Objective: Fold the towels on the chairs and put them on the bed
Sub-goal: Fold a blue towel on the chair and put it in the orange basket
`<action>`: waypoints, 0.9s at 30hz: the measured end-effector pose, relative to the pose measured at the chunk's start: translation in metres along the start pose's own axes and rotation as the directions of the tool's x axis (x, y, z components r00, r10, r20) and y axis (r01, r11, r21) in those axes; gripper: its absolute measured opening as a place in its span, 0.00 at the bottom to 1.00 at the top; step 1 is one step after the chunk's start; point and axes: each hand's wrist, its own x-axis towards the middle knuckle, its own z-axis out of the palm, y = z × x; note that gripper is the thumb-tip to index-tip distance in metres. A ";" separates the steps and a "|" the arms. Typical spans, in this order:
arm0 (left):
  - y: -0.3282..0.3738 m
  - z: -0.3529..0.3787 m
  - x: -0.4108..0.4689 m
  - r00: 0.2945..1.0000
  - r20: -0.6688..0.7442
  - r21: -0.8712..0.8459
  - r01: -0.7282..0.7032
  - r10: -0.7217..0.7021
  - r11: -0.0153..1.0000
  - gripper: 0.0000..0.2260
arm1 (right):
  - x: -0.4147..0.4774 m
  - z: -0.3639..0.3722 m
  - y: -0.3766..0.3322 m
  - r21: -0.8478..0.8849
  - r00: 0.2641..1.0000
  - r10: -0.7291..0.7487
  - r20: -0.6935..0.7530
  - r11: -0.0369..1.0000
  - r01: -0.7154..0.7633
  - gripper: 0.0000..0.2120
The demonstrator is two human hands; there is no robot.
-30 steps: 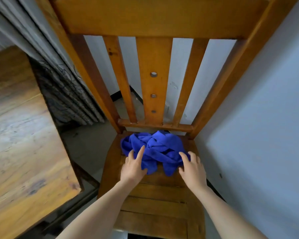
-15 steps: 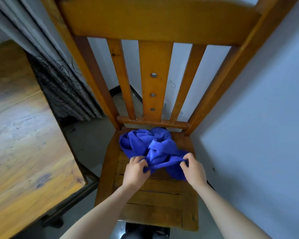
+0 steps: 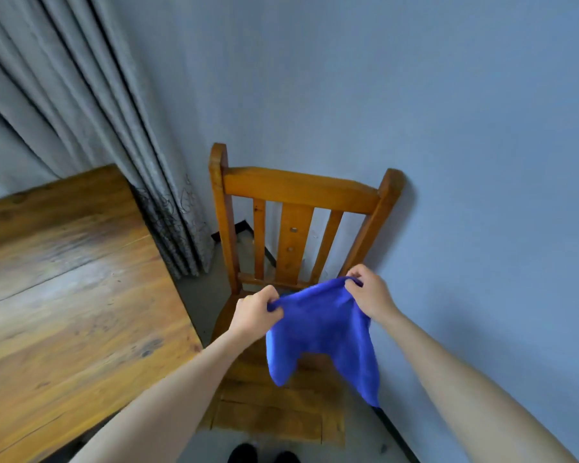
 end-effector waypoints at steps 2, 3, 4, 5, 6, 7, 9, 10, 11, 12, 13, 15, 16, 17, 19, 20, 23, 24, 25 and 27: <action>0.021 -0.025 -0.004 0.999 -0.040 -0.052 -0.027 0.025 0.998 0.09 | -0.003 -0.027 -0.031 -0.026 0.996 -0.079 -0.038 0.997 0.078 0.02; 0.031 -0.037 -0.006 0.997 -0.059 -0.072 -0.043 0.039 0.996 0.10 | -0.004 -0.039 -0.045 -0.039 0.991 -0.116 -0.065 0.993 0.114 0.02; 0.042 -0.050 -0.009 0.995 -0.079 -0.089 -0.065 0.058 0.994 0.10 | -0.007 -0.052 -0.060 -0.045 0.984 -0.153 -0.093 0.988 0.149 0.03; 0.051 -0.062 -0.012 0.992 -0.099 -0.101 -0.093 0.083 0.991 0.11 | -0.009 -0.064 -0.073 -0.050 0.977 -0.180 -0.115 0.983 0.175 0.03; 0.060 -0.074 -0.014 0.988 -0.116 -0.110 -0.118 0.106 0.987 0.12 | -0.011 -0.075 -0.087 -0.050 0.971 -0.205 -0.127 0.979 0.200 0.04; 0.067 -0.084 -0.016 0.983 -0.134 -0.120 -0.142 0.125 0.983 0.12 | -0.013 -0.085 -0.097 -0.049 0.964 -0.227 -0.138 0.974 0.223 0.05; 0.083 -0.107 -0.021 0.969 -0.181 -0.145 -0.197 0.169 0.970 0.13 | -0.019 -0.106 -0.120 -0.055 0.950 -0.266 -0.165 0.964 0.260 0.06; 0.090 -0.117 -0.022 0.962 -0.196 -0.152 -0.222 0.190 0.963 0.13 | -0.022 -0.116 -0.130 -0.068 0.942 -0.281 -0.183 0.960 0.273 0.06; 0.097 -0.128 -0.025 0.953 -0.213 -0.157 -0.249 0.214 0.956 0.13 | -0.025 -0.125 -0.140 -0.084 0.931 -0.303 -0.202 0.953 0.292 0.05; 0.103 -0.137 -0.026 0.947 -0.227 -0.161 -0.268 0.229 0.950 0.12 | -0.028 -0.134 -0.150 -0.090 0.921 -0.327 -0.213 0.945 0.314 0.04; 0.109 -0.146 -0.028 0.938 -0.247 -0.167 -0.287 0.242 0.943 0.12 | -0.032 -0.142 -0.161 -0.089 0.909 -0.352 -0.224 0.936 0.340 0.04; 0.122 -0.164 -0.030 0.925 -0.286 -0.185 -0.308 0.248 0.933 0.12 | -0.039 -0.157 -0.183 -0.086 0.887 -0.396 -0.240 0.918 0.386 0.03; 0.129 -0.173 -0.031 0.920 -0.305 -0.198 -0.315 0.247 0.928 0.12 | -0.043 -0.165 -0.194 -0.085 0.877 -0.415 -0.244 0.910 0.407 0.03; 0.135 -0.181 -0.031 0.916 -0.316 -0.214 -0.321 0.246 0.922 0.12 | -0.046 -0.172 -0.204 -0.077 0.869 -0.430 -0.247 0.902 0.424 0.03; 0.147 -0.197 -0.034 0.915 -0.324 -0.270 -0.334 0.241 0.903 0.10 | -0.055 -0.185 -0.224 -0.042 0.851 -0.457 -0.259 0.886 0.462 0.04; 0.152 -0.204 -0.036 0.916 -0.325 -0.308 -0.337 0.235 0.890 0.10 | -0.059 -0.190 -0.234 -0.021 0.843 -0.471 -0.262 0.876 0.483 0.04; 0.162 -0.219 -0.039 0.931 -0.287 -0.437 -0.335 0.224 0.835 0.08 | -0.067 -0.198 -0.257 0.025 0.831 -0.496 -0.251 0.855 0.518 0.04; 0.166 -0.223 -0.041 0.938 -0.258 -0.475 -0.333 0.233 0.815 0.07 | -0.069 -0.199 -0.264 0.034 0.831 -0.501 -0.242 0.852 0.523 0.04; 0.169 -0.225 -0.043 0.941 -0.226 -0.502 -0.333 0.250 0.799 0.06 | -0.071 -0.200 -0.268 0.041 0.835 -0.503 -0.225 0.851 0.524 0.04; 0.177 -0.228 -0.045 0.937 -0.171 -0.506 -0.350 0.306 0.788 0.05 | -0.074 -0.200 -0.276 0.036 0.847 -0.503 -0.173 0.856 0.515 0.04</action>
